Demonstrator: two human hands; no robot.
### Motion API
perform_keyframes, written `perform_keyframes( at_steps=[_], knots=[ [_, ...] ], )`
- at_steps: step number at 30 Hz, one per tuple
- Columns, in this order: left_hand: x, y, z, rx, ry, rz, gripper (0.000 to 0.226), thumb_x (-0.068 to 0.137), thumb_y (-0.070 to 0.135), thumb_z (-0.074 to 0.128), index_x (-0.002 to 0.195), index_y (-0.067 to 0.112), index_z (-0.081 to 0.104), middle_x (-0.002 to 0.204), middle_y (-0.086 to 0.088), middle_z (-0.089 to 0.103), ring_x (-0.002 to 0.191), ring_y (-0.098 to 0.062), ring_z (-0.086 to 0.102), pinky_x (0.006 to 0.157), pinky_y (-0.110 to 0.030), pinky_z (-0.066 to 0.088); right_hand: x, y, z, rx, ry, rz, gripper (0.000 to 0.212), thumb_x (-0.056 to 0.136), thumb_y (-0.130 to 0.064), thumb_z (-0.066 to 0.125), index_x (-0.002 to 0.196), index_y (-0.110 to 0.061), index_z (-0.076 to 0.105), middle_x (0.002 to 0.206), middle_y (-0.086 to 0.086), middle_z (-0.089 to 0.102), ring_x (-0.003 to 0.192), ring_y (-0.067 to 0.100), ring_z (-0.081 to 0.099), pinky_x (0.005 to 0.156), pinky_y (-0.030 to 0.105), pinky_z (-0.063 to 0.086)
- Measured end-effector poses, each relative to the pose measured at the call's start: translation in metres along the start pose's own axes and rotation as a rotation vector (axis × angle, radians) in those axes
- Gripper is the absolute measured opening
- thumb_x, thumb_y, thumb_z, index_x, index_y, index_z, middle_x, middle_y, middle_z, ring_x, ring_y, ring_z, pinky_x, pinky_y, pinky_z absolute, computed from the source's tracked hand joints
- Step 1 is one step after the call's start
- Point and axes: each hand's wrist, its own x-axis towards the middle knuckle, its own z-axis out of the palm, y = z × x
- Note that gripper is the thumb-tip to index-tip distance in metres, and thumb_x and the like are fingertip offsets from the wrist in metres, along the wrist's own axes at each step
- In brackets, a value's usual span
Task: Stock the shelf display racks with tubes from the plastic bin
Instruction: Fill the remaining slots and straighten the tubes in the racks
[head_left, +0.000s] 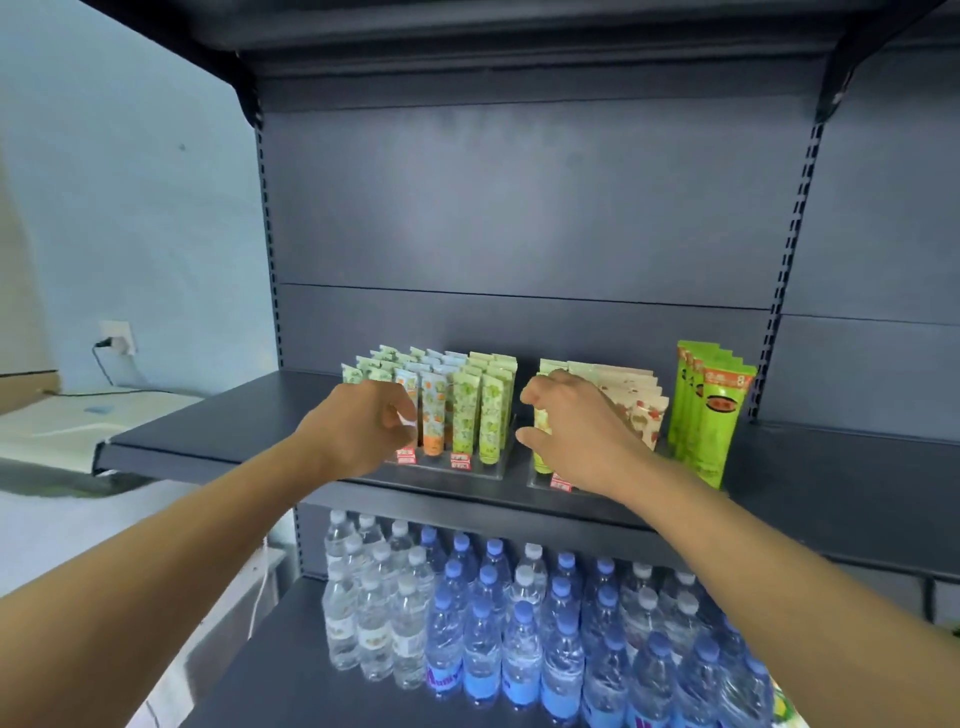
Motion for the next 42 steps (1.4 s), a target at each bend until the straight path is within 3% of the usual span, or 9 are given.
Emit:
perform_keyframes(
  at_steps=[7, 13, 17, 22, 26, 32, 42],
  knots=[
    [0.023, -0.025, -0.011, -0.061, 0.047, 0.077, 0.019, 0.087, 0.02, 0.06, 0.105, 0.02, 0.065, 0.096, 0.002, 0.067, 0.093, -0.019, 0.064, 0.088, -0.035, 0.052, 0.034, -0.017, 0.012, 0.003, 0.057, -0.007, 0.034, 0.09, -0.028, 0.06, 0.121, -0.015, 0.056, 0.117, 0.002, 0.056, 0.109, 0.02, 0.053, 0.092, 0.037, 0.046],
    [0.077, -0.043, -0.018, -0.173, 0.066, 0.28, 0.016, 0.088, 0.021, 0.059, 0.103, 0.021, 0.063, 0.09, 0.009, 0.065, 0.084, -0.015, 0.063, 0.078, -0.039, 0.055, 0.063, -0.026, 0.031, -0.024, 0.139, 0.093, 0.033, 0.089, -0.03, 0.061, 0.119, -0.016, 0.058, 0.113, -0.002, 0.056, 0.106, 0.015, 0.053, 0.091, 0.029, 0.044],
    [0.104, -0.044, -0.015, -0.132, 0.062, 0.463, 0.02, 0.087, 0.028, 0.062, 0.107, 0.025, 0.061, 0.101, 0.011, 0.063, 0.1, -0.013, 0.057, 0.088, -0.037, 0.049, 0.071, -0.025, 0.034, -0.082, 0.2, 0.217, 0.033, 0.087, -0.033, 0.064, 0.116, -0.018, 0.059, 0.111, -0.004, 0.058, 0.105, 0.014, 0.054, 0.088, 0.024, 0.041],
    [0.118, -0.03, 0.007, 0.071, 0.133, 0.638, 0.038, 0.081, 0.045, 0.064, 0.116, 0.031, 0.056, 0.121, 0.012, 0.055, 0.117, -0.013, 0.041, 0.096, -0.031, 0.034, 0.072, -0.024, 0.032, -0.182, 0.144, 0.302, 0.034, 0.083, -0.037, 0.068, 0.112, -0.021, 0.061, 0.107, -0.007, 0.064, 0.107, 0.016, 0.051, 0.094, 0.035, 0.041],
    [0.12, -0.023, 0.029, 0.18, 0.17, 0.639, 0.051, 0.075, 0.053, 0.066, 0.119, 0.032, 0.053, 0.126, 0.009, 0.046, 0.118, -0.017, 0.033, 0.094, -0.032, 0.028, 0.078, -0.024, 0.035, -0.201, 0.078, 0.279, 0.04, 0.077, -0.04, 0.072, 0.112, -0.025, 0.06, 0.1, -0.011, 0.065, 0.106, 0.013, 0.048, 0.096, 0.036, 0.037],
    [0.127, -0.018, 0.039, 0.224, 0.159, 0.566, 0.059, 0.07, 0.06, 0.066, 0.118, 0.026, 0.056, 0.12, 0.005, 0.044, 0.115, -0.02, 0.033, 0.093, -0.034, 0.028, 0.088, -0.023, 0.039, -0.35, 0.022, 0.234, 0.041, 0.081, -0.041, 0.069, 0.117, -0.024, 0.059, 0.107, -0.007, 0.065, 0.106, 0.015, 0.051, 0.096, 0.033, 0.031],
    [0.125, -0.014, 0.039, 0.265, 0.177, 0.579, 0.051, 0.071, 0.057, 0.069, 0.112, 0.027, 0.06, 0.115, 0.005, 0.042, 0.112, -0.02, 0.032, 0.09, -0.033, 0.025, 0.091, -0.018, 0.042, -0.292, 0.017, 0.239, 0.04, 0.082, -0.033, 0.071, 0.118, -0.02, 0.059, 0.111, -0.005, 0.064, 0.105, 0.017, 0.054, 0.096, 0.03, 0.03]
  ],
)
